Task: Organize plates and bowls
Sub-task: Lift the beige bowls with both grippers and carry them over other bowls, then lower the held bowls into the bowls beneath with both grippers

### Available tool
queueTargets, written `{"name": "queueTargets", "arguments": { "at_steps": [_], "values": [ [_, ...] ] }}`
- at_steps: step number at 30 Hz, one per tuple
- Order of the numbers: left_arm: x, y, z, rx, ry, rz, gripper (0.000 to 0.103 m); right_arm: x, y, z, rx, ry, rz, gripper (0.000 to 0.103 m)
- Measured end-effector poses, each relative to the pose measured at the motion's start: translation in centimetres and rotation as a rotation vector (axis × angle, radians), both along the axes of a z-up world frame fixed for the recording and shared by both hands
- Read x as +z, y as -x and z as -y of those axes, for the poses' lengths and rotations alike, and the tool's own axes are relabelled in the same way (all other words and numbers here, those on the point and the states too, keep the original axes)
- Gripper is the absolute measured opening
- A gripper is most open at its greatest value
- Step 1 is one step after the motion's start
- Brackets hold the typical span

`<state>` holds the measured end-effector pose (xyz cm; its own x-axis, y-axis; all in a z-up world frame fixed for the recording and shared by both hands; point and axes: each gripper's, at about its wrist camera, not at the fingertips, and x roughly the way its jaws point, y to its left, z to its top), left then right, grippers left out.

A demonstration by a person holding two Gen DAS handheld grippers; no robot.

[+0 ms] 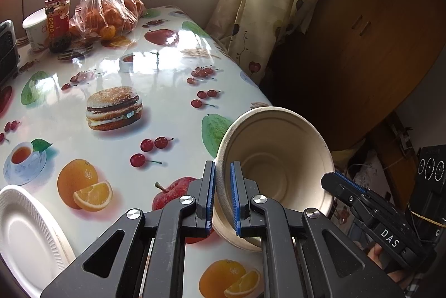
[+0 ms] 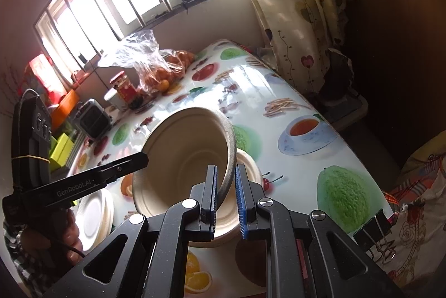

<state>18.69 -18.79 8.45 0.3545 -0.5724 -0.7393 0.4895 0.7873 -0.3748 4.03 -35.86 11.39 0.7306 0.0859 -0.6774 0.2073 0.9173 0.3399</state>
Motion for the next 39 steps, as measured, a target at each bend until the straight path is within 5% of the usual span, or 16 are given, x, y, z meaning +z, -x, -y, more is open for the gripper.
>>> {"name": "queueTargets", "arguments": {
  "at_steps": [39],
  "values": [
    [-2.7, -0.2, 0.6, 0.000, -0.045, -0.060, 0.010, -2.9, -0.1, 0.6, -0.009, -0.014, -0.070, 0.014]
  ]
}}
